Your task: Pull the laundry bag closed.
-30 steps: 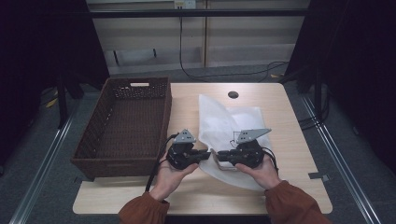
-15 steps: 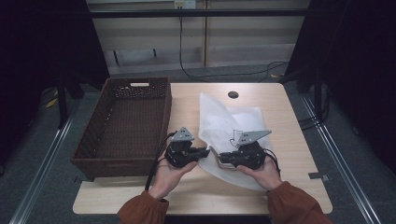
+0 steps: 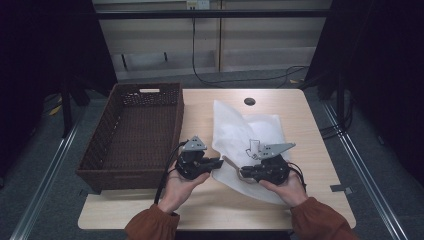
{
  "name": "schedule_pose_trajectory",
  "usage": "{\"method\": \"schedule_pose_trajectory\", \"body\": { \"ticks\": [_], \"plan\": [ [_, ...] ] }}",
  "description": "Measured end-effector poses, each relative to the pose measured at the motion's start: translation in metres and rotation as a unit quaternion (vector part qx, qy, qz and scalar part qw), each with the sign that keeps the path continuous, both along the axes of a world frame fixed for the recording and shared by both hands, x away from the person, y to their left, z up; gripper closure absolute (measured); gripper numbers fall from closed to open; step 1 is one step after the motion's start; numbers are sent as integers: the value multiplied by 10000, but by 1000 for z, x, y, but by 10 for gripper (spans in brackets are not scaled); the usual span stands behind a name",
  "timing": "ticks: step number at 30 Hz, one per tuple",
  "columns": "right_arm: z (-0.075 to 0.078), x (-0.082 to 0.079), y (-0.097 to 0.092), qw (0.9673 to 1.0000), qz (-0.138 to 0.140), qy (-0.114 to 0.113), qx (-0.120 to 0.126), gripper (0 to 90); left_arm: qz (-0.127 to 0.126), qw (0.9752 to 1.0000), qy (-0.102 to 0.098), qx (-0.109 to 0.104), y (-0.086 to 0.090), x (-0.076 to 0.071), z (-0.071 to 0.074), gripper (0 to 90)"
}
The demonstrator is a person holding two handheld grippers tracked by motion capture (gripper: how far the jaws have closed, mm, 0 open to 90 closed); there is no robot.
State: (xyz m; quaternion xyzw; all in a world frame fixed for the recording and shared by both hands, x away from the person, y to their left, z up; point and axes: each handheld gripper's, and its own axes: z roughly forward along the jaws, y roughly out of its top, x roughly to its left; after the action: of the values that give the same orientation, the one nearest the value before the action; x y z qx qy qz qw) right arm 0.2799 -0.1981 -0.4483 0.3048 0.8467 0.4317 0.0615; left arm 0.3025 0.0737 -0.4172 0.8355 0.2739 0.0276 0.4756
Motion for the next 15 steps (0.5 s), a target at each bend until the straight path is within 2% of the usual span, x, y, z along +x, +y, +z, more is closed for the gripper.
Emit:
{"method": "schedule_pose_trajectory", "body": {
  "ticks": [15],
  "plan": [
    [-1, -2, -8, 10000, -66, -13, -12, 825, -4, 10000, -19, 58, 0, 0, 1, 859]
  ]
}}
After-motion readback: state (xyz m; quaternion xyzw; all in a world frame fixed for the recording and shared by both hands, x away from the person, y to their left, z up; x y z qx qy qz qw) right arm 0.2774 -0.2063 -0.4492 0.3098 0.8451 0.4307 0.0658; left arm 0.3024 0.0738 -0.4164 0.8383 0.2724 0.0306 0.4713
